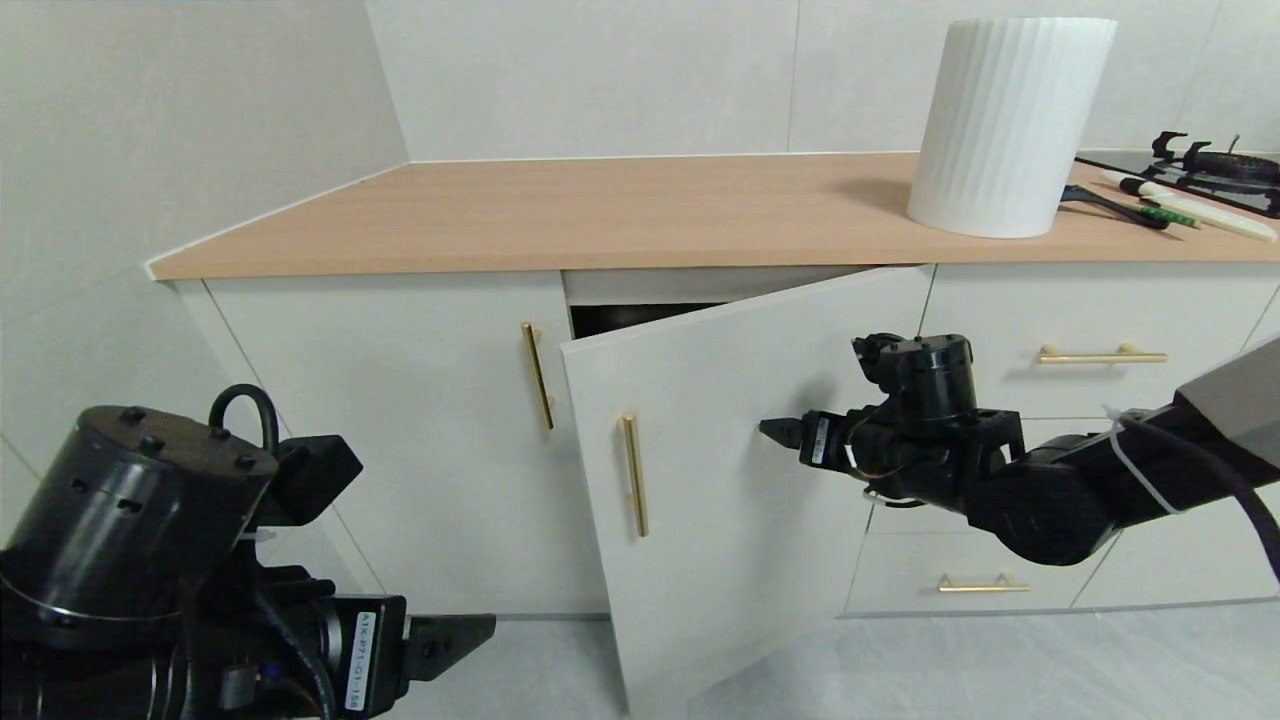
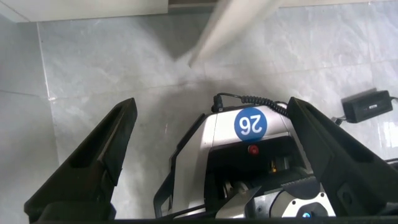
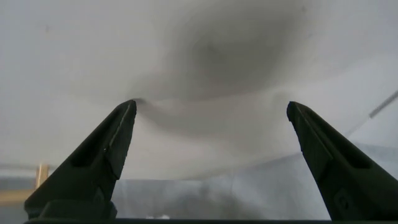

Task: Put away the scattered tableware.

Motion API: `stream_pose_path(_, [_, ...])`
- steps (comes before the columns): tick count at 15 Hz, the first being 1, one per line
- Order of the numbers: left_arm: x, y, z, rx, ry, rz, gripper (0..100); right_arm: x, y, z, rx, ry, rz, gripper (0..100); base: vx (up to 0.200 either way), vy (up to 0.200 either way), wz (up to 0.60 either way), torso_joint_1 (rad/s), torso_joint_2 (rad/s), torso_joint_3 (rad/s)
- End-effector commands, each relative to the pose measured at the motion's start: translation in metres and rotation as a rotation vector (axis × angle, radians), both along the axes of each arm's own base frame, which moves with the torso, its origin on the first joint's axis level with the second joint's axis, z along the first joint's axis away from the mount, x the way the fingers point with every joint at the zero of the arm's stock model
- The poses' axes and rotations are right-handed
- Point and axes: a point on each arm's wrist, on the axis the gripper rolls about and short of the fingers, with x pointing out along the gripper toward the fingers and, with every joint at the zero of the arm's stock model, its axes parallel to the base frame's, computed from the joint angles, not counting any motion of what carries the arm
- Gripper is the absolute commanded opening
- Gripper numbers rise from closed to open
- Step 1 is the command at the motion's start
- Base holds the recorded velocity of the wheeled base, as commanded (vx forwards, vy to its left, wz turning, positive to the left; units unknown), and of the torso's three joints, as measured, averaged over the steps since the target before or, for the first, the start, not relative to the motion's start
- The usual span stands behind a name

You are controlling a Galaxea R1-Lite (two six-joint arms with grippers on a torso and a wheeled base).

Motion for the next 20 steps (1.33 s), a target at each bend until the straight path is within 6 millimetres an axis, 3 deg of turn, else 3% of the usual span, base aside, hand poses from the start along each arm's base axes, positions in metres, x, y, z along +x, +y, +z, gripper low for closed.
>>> stream_pose_path(1, [0.000, 0.000, -0.001, 0.002, 0.002, 0.000, 100, 0.007, 0.004, -0.011, 0.000, 0.012, -0.024, 100, 0.000, 0.000, 0.00, 0.000, 0.00, 0.000])
stream_pose_path(20, [0.000, 0.000, -0.001, 0.001, 0.003, -0.001, 100, 0.068, 0.029, -0.037, -0.020, -0.158, -0.412, 100, 0.000, 0.000, 0.00, 0.000, 0.00, 0.000])
